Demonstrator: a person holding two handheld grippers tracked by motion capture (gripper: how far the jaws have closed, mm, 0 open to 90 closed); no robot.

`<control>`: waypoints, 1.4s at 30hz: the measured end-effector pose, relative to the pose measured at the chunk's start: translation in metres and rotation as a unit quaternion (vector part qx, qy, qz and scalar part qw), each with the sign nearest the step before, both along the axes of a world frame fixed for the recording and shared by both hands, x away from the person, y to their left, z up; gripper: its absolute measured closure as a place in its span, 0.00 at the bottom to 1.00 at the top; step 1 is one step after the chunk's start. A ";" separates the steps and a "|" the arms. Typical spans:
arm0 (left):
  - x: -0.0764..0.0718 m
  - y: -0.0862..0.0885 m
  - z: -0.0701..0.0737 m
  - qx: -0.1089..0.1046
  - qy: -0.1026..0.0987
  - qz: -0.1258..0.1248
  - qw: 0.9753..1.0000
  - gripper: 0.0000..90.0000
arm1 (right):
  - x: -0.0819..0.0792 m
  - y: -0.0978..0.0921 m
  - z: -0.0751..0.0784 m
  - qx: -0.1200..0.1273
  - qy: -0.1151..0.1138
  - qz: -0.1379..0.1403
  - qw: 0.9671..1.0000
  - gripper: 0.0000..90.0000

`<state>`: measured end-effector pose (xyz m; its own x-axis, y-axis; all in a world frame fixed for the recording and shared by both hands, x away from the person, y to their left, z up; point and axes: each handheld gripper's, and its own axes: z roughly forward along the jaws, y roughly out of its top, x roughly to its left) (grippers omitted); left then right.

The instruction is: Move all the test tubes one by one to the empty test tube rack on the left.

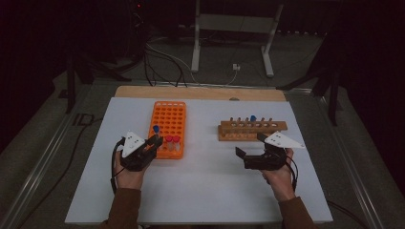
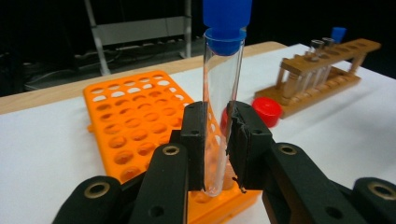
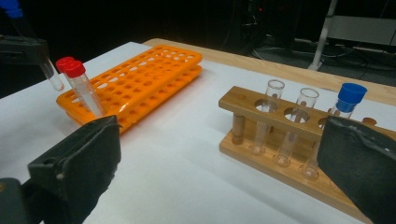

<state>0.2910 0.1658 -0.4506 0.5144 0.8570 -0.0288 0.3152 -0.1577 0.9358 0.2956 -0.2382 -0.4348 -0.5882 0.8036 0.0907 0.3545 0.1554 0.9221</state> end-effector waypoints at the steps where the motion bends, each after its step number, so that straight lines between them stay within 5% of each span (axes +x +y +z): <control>1: 0.001 0.000 -0.001 0.001 -0.001 0.003 1.000 0.86 | 0.000 0.000 0.000 0.000 0.000 0.000 1.000 0.00; 16: 0.015 -0.006 -0.030 0.003 0.027 0.012 1.000 0.86 | 0.000 -0.001 0.000 0.002 0.000 0.001 1.000 0.00; 24: 0.020 -0.015 -0.045 0.048 0.064 0.009 0.997 0.86 | 0.000 0.001 -0.001 -0.001 0.002 0.004 1.000 0.00; 34: 0.020 -0.018 -0.048 0.068 0.076 0.008 0.995 0.87 | 0.000 0.001 -0.002 -0.002 0.002 0.005 1.000 0.00; 42: 0.020 -0.015 -0.047 0.059 0.083 0.005 0.995 0.85 | 0.000 0.002 -0.003 -0.003 0.004 0.006 1.000 0.00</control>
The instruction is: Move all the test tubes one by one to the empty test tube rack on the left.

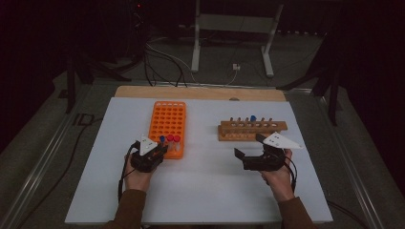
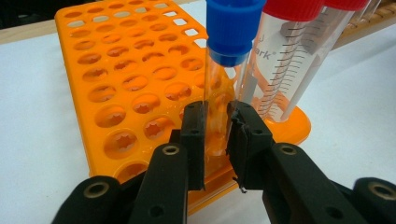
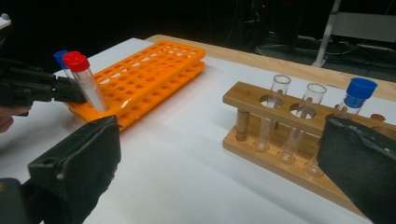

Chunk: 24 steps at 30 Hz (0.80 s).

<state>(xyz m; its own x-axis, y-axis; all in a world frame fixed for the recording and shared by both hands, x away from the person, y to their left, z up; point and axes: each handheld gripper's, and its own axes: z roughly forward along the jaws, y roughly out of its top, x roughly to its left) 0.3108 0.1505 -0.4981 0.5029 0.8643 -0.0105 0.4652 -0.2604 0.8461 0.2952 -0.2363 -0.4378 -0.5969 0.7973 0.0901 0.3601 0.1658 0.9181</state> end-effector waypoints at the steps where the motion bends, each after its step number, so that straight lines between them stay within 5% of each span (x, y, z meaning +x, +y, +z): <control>1: 0.000 0.001 0.000 -0.005 0.001 0.001 1.000 0.84 | 0.000 0.000 0.000 0.000 0.000 0.000 1.000 0.00; 6: -0.003 0.006 0.001 -0.010 0.009 0.008 1.000 0.76 | 0.000 0.001 0.000 0.000 0.001 0.002 1.000 0.00; 14: -0.011 0.017 0.008 -0.058 0.010 -0.004 0.998 0.59 | 0.000 0.002 -0.002 0.001 0.004 0.001 1.000 0.00; 24: -0.022 0.024 0.021 -0.106 -0.029 0.015 0.994 0.27 | 0.007 -0.001 0.009 0.008 -0.003 -0.013 1.000 0.00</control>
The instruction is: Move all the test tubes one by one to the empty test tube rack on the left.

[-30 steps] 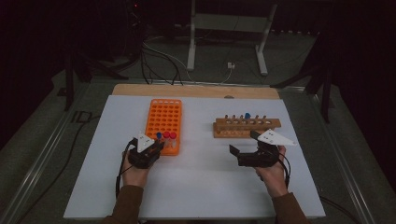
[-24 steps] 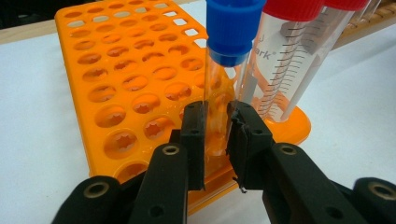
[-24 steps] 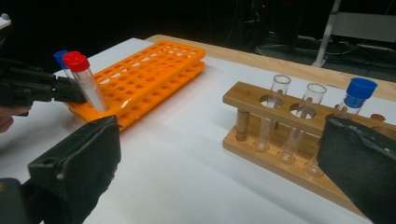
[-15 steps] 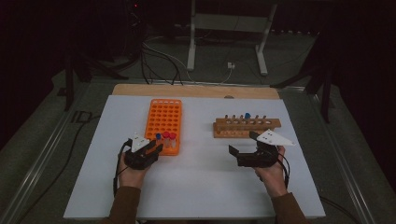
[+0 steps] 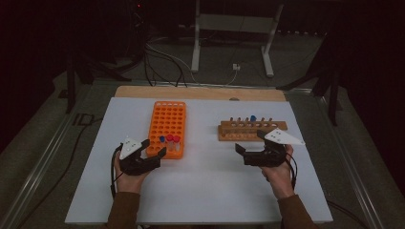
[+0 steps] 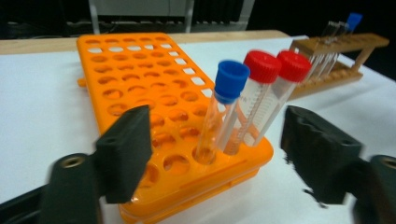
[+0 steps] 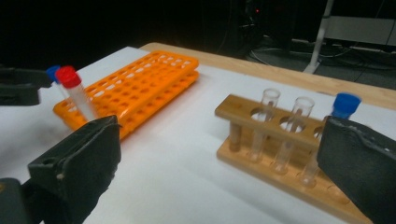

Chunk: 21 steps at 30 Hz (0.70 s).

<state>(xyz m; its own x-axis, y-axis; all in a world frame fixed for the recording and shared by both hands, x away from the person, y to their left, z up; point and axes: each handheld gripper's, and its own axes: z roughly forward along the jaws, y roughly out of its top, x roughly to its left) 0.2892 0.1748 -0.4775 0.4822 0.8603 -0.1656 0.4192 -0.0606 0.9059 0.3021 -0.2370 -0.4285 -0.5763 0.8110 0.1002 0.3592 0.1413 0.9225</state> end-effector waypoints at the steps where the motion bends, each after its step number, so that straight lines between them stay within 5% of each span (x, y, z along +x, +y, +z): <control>1: -0.001 0.000 0.001 -0.002 -0.001 0.004 1.000 0.24 | 0.002 -0.001 0.002 0.000 -0.001 -0.003 1.000 0.00; 8: -0.005 0.007 0.009 -0.004 -0.018 0.031 0.999 0.01 | 0.025 -0.010 0.012 -0.007 0.007 -0.028 1.000 0.04; 17: -0.007 0.009 0.012 -0.002 -0.027 0.040 0.999 0.01 | 0.048 -0.022 0.007 0.000 0.016 -0.075 0.997 0.08; 21: -0.006 0.009 0.011 -0.001 -0.028 0.041 0.999 0.01 | 0.057 -0.028 0.001 0.006 0.022 -0.083 0.996 0.24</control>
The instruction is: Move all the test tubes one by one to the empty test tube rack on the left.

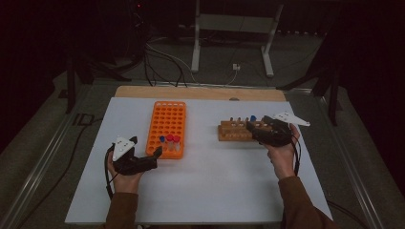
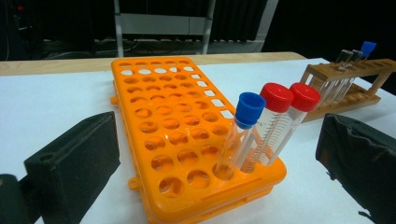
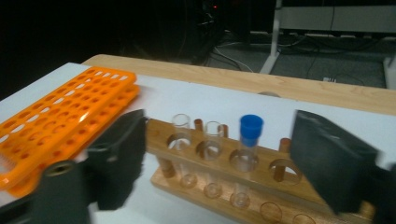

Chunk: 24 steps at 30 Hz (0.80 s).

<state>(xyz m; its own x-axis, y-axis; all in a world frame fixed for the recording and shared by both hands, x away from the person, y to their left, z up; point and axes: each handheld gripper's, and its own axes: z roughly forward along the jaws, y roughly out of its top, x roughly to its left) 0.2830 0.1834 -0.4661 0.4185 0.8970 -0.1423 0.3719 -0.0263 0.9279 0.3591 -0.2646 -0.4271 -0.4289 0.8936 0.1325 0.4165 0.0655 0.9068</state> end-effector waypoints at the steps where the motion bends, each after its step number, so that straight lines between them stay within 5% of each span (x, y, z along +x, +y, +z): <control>1: 0.000 0.000 0.000 0.000 0.000 0.000 1.000 0.01 | 0.002 -0.001 -0.002 0.001 0.001 -0.005 1.000 0.29; 9: 0.000 -0.001 0.000 -0.002 -0.003 -0.003 1.000 0.01 | 0.018 0.003 -0.015 -0.031 0.018 -0.037 0.999 0.55; 13: 0.001 0.000 -0.001 -0.005 -0.004 -0.006 1.000 0.01 | 0.027 0.002 -0.023 -0.020 0.028 -0.051 0.998 0.64; 24: 0.001 -0.004 -0.001 0.006 -0.017 -0.026 0.999 0.01 | 0.038 0.006 -0.038 -0.034 0.041 -0.059 0.997 0.74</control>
<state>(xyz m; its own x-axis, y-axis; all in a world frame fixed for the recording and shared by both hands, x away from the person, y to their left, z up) 0.2835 0.1797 -0.4671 0.4689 0.8755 -0.1169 0.3375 -0.0552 0.9397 0.3969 -0.2583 -0.4646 -0.3111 0.9450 0.1012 0.4980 0.0714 0.8642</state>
